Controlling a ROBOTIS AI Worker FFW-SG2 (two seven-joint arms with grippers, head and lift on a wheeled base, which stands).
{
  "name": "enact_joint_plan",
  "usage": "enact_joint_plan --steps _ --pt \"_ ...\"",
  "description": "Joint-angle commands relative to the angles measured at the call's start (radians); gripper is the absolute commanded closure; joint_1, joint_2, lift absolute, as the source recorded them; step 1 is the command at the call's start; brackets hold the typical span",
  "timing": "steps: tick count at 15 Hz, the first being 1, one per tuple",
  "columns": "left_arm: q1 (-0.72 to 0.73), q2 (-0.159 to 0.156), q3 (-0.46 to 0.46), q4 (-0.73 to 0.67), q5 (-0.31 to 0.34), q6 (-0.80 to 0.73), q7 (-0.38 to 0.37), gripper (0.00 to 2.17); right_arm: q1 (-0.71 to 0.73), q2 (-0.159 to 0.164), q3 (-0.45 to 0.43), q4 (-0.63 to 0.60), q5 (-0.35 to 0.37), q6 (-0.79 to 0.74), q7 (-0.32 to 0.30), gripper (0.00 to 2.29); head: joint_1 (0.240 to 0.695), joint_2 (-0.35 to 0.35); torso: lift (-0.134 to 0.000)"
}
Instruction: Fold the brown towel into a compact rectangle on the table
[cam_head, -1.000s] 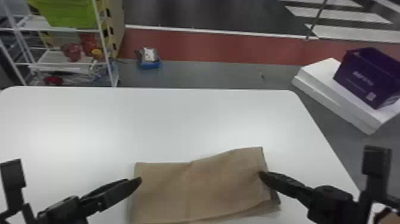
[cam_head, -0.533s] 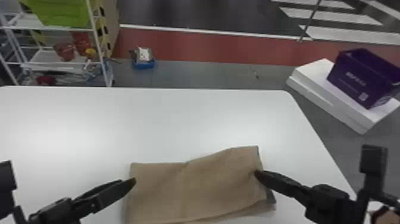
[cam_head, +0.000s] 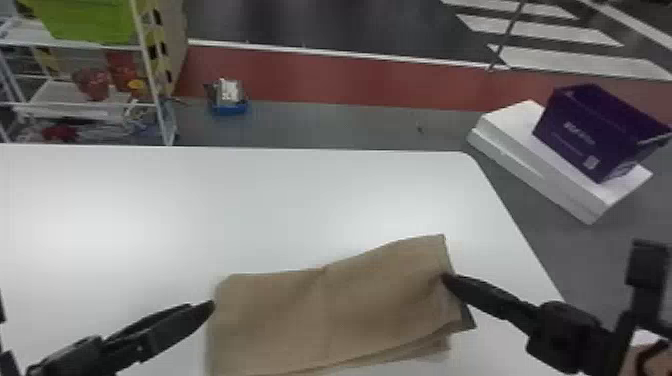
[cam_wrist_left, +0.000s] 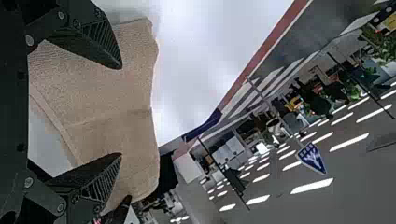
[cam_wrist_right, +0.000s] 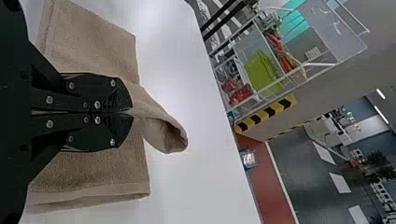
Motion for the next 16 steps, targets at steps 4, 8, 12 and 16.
enact_joint_plan --steps 4,8,12,16 --pt "-0.003 -0.004 -0.009 0.003 -0.007 0.0 0.001 0.27 -0.048 0.001 0.006 0.157 0.073 -0.069 0.033 1.23 0.695 -0.234 -0.124" --pt "-0.003 -0.004 -0.004 0.006 -0.011 0.0 -0.005 0.27 -0.077 -0.006 0.033 0.226 0.157 -0.112 0.033 1.22 0.695 -0.251 -0.124" --pt "-0.003 -0.004 -0.003 0.006 -0.011 0.0 -0.007 0.26 -0.079 -0.015 0.067 0.267 0.257 -0.118 -0.001 0.0 0.695 -0.267 -0.124" --pt "-0.003 -0.004 0.005 0.011 -0.011 0.0 -0.013 0.26 -0.059 -0.008 -0.017 0.259 0.212 -0.207 -0.008 0.03 0.695 -0.3 -0.124"
